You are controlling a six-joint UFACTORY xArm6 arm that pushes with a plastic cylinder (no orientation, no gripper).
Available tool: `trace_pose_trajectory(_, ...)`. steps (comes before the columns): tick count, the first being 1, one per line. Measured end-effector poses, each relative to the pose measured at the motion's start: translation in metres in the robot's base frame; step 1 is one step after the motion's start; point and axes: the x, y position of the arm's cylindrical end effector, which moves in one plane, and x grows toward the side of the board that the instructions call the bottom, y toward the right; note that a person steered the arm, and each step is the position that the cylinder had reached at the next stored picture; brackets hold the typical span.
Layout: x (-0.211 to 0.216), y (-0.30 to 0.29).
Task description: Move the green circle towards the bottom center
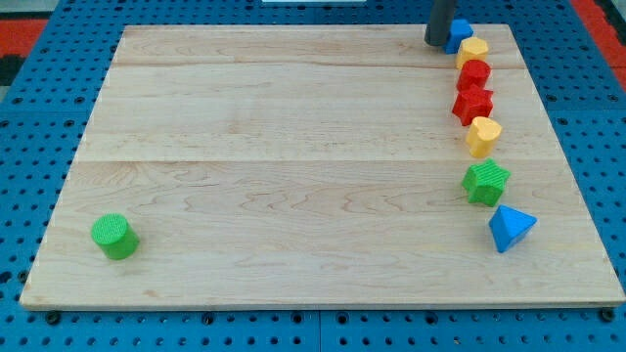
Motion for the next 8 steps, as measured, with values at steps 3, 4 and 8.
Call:
trace_pose_trajectory(3, -0.025, 0.029)
trace_pose_trajectory(4, -0.025, -0.015)
trace_pose_trajectory(8, 0.04, -0.236)
